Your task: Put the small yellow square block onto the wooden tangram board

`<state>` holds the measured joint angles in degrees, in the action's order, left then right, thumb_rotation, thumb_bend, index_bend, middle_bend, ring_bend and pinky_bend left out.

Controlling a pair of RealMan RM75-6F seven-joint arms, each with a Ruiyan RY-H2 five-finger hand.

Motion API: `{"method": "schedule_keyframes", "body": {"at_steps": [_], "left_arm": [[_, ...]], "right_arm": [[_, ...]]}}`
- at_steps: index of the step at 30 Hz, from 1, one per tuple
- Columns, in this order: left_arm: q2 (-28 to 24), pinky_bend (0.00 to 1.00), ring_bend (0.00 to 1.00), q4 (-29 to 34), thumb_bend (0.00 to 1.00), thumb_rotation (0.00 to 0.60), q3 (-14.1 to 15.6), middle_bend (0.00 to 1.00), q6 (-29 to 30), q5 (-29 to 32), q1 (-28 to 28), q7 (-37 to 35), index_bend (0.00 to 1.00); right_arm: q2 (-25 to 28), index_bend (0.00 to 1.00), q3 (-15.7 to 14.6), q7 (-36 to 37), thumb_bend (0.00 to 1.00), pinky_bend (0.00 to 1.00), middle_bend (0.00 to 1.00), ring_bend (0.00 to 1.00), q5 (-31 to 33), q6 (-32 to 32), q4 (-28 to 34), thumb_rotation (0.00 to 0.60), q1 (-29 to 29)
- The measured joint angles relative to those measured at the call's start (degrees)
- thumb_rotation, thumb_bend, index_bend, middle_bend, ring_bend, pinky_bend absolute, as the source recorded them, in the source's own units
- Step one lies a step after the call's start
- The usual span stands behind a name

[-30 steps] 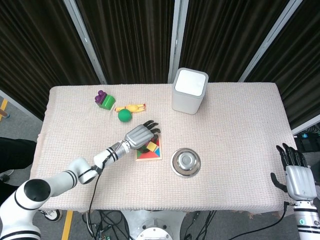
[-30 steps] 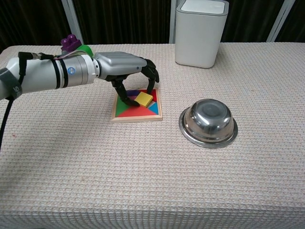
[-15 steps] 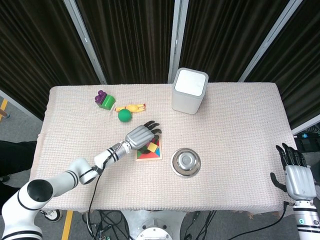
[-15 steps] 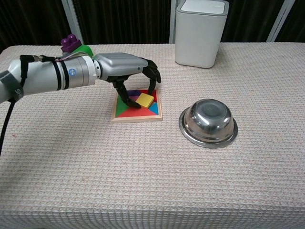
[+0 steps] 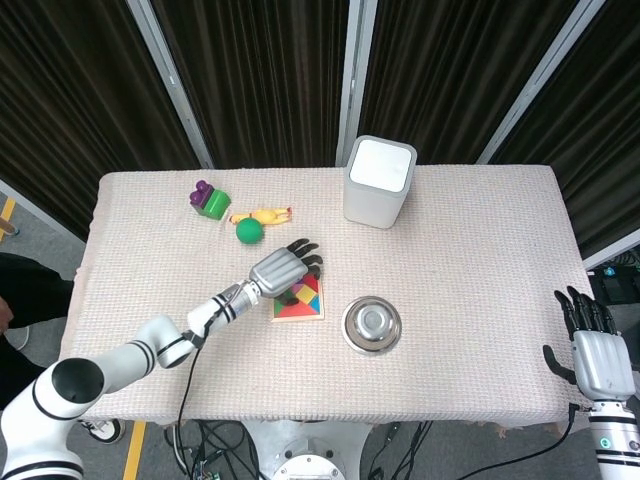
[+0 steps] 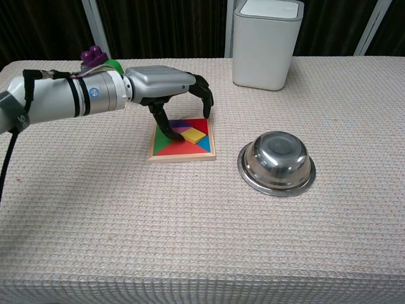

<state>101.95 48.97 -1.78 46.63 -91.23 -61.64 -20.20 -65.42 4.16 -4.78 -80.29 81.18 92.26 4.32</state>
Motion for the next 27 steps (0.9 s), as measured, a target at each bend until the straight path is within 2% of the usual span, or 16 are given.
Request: {"method": "schedule_keyframes", "body": {"at_steps": [12,27], "left_arm": [[0.1,0.05,0.0,0.0,0.17,0.6,-0.9,0.19,-0.6,1.4,-0.4,-0.3,0.33],[1.3,0.05,0.0,-1.0,0.17,0.6,-0.6,0.19,-0.7,1.4,-0.8,-0.8,0.33]], "right_arm": [[0.1,0.0,0.1,0.3,0.27,0.08,0.0,0.0,0.3,-0.2,-0.2,0.6,0.0],[0.0,0.0,0.0,1.1,0.27,0.08,0.0,0.0,0.3,-0.3,-0.9,0.6,-0.1]]}}
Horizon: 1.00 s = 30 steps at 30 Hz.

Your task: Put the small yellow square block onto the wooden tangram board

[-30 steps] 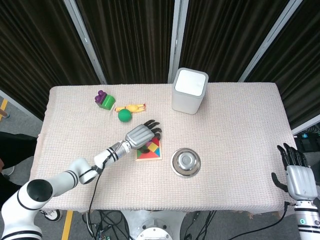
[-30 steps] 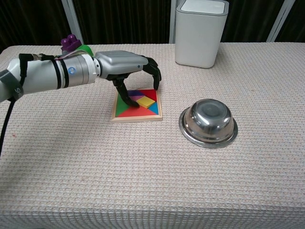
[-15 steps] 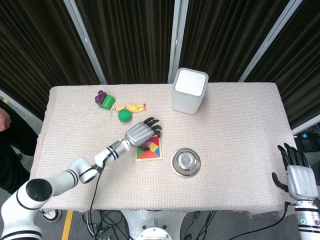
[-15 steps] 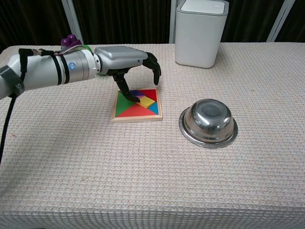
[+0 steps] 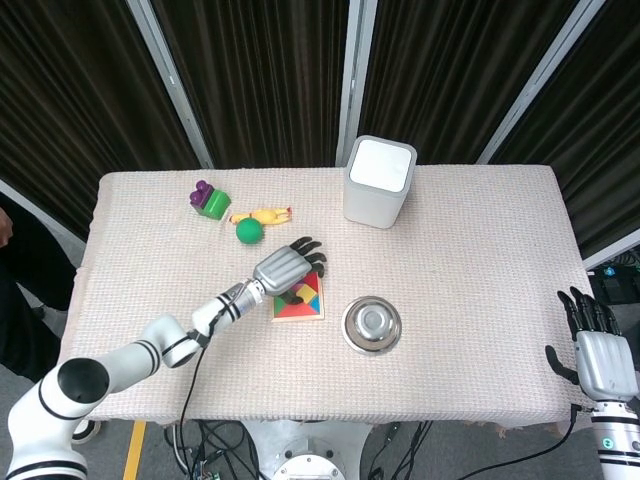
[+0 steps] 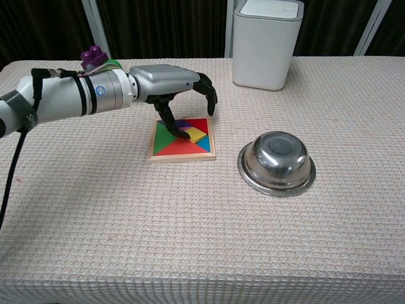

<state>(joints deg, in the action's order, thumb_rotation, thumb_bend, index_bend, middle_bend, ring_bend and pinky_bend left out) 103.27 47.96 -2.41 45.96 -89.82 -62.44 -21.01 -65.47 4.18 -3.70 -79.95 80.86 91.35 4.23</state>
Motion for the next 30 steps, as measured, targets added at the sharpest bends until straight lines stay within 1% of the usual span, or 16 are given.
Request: {"method": "schedule_keyframes", "body": {"at_steps": [6,11,16,19,22,25,28,30], "left_arm": [[1.1,0.05,0.0,-0.7,0.17,0.6,0.1,0.19,-0.2,0.2,-0.1,0.1,0.33],[1.6,0.05,0.0,-1.3,0.17,0.6,-0.4,0.19,0.7,0.3,-0.1,0.3,0.33],[0.3,0.05,0.0,-0.1,0.17,0.6,-0.7,0.19,1.7,0.4,0.3,0.9,0.33],[-1.5,0.05,0.0,2.1,0.16,0.6,-0.7,0.19,3.0,0.6,1.2,2.0,0.32],[-4.1,0.05,0.0,6.3,0.15,0.6,-0.7,0.19,5.7,0.9,3.2,4.6,0.3],[-7.6,0.05,0.0,12.4,0.14,0.6,-0.9,0.19,10.2,1.9,6.7,9.3,0.28],[-11.5,0.06,0.0,20.1,0.14,0.6,-1.1,0.18,16.4,4.0,11.9,15.5,0.27],[-14.7,0.06,0.0,25.9,0.14,0.6,-1.1,0.18,21.4,5.9,16.5,20.0,0.25]], "right_arm": [[0.0,0.0,0.0,0.3,0.27,0.08,0.0,0.0,0.0,0.0,-0.2,0.6,0.0],[-0.1,0.0,0.0,0.5,0.27,0.08,0.0,0.0,0.0,0.0,-0.4,0.6,-0.1],[-0.1,0.0,0.1,0.7,0.27,0.08,0.0,0.0,0.0,0.1,-0.6,0.6,-0.1],[-0.2,0.0,0.1,0.9,0.27,0.08,0.0,0.0,-0.1,0.1,-0.7,0.6,-0.1],[-0.2,0.0,0.2,1.2,0.27,0.08,0.0,0.0,0.1,0.0,-1.0,0.6,0.0],[-0.2,0.0,0.4,1.5,0.27,0.08,0.0,0.0,0.1,0.1,-1.3,0.6,0.0],[-0.1,0.0,0.5,2.0,0.27,0.08,0.0,0.0,-0.1,0.5,-1.3,0.6,0.0],[0.0,0.0,0.6,2.2,0.27,0.08,0.0,0.0,-0.2,0.7,-1.3,0.6,-0.1]]}}
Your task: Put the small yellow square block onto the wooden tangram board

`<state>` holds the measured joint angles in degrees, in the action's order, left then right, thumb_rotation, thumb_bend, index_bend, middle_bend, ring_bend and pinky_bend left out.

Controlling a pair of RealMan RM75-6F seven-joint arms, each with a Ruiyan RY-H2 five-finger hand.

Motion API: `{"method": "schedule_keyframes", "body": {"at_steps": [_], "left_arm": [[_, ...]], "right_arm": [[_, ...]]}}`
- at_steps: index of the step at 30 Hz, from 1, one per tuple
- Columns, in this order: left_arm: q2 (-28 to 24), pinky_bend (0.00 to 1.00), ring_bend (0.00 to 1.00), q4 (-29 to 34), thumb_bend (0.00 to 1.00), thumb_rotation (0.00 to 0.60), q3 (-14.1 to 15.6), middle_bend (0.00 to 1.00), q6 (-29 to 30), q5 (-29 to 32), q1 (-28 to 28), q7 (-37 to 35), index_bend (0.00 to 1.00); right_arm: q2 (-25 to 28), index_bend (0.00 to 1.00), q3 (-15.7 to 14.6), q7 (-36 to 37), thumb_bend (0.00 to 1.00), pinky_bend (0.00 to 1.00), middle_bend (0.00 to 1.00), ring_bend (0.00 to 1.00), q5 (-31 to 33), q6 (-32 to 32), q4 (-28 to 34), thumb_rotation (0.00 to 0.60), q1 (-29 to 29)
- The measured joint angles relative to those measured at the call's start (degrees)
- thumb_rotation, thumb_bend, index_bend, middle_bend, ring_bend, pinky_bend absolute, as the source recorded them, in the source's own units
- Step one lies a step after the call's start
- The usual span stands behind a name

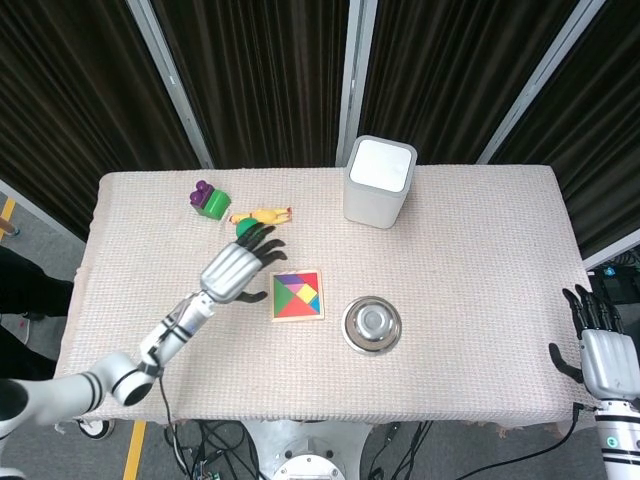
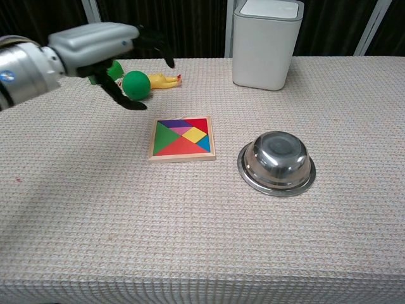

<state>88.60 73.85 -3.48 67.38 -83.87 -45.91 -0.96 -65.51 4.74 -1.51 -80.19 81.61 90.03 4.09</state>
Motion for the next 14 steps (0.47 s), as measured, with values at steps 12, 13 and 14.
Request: {"method": "schedule_keyframes", "body": {"at_steps": [12,13,14], "left_arm": [[-13.7,0.06,0.0,14.0,0.13,0.6,8.0,0.17,22.9,4.0,26.8,7.7,0.21],[-13.8,0.06,0.0,13.8,0.13,0.6,8.4,0.17,23.9,4.0,28.2,7.3,0.21],[-14.0,0.06,0.0,13.4,0.13,0.6,8.9,0.17,24.8,3.9,29.8,6.4,0.21]], "right_arm": [[-0.5,0.0,-0.4,-1.0,0.27,0.08,0.0,0.0,-1.8,1.1,0.6,0.6,-0.1],[-0.6,0.0,-0.5,-1.4,0.27,0.08,0.0,0.0,-2.0,1.1,0.7,0.6,-0.1],[-0.6,0.0,-0.5,-1.7,0.27,0.08,0.0,0.0,-2.1,1.1,0.8,0.6,0.0]]}}
